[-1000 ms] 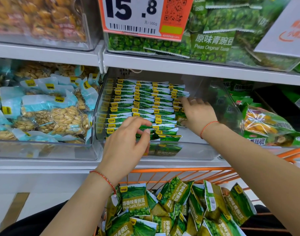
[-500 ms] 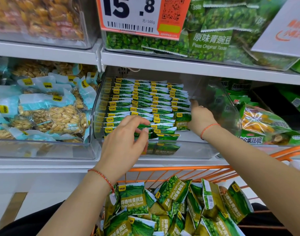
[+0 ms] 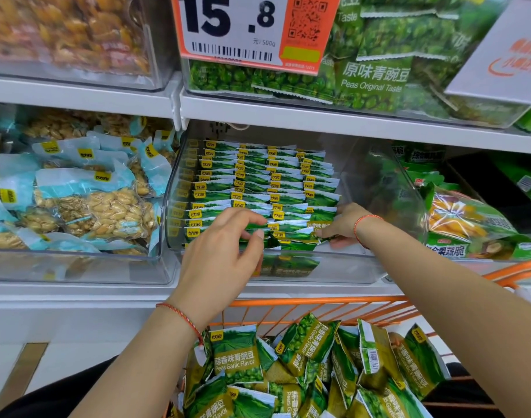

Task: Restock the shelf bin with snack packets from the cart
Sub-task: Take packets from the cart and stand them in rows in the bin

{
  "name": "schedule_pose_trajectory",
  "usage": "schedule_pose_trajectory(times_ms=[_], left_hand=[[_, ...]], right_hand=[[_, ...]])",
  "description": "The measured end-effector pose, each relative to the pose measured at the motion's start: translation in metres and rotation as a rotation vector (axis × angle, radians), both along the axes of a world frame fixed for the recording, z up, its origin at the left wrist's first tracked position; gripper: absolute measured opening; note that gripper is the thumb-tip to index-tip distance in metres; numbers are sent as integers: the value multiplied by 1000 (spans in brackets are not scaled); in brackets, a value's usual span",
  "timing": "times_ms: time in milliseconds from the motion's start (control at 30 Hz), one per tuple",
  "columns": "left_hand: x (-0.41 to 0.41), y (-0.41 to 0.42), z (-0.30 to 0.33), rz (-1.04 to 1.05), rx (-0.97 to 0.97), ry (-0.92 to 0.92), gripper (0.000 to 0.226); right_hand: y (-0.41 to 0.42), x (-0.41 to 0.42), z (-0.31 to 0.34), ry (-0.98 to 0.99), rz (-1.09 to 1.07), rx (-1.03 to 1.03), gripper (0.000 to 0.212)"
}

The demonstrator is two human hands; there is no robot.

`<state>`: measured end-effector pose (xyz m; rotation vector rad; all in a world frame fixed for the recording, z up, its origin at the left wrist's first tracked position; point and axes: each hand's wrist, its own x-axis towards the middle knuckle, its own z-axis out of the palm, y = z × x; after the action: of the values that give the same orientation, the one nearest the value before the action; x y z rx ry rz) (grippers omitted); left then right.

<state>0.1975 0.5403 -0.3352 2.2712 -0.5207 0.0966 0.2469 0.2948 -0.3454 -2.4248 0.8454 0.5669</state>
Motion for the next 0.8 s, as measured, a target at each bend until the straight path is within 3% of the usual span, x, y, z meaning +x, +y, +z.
schedule_pose_trajectory(times_ms=[100, 200, 433, 633, 800], left_hand=[[0, -1, 0, -1, 31, -7, 19], [-1, 0, 0, -3, 50, -8, 20], [-1, 0, 0, -5, 56, -9, 19], [-1, 0, 0, -7, 65, -15, 18], [0, 0, -1, -15, 64, -33, 17]], right_hand=[[-2, 2, -1, -40, -89, 14, 27], [-4, 1, -3, -64, -140, -16, 36], [-1, -2, 1, -196, -69, -110, 32], [4, -5, 1, -210, -113, 179, 19], [9, -4, 1, -149, -176, 438, 25]])
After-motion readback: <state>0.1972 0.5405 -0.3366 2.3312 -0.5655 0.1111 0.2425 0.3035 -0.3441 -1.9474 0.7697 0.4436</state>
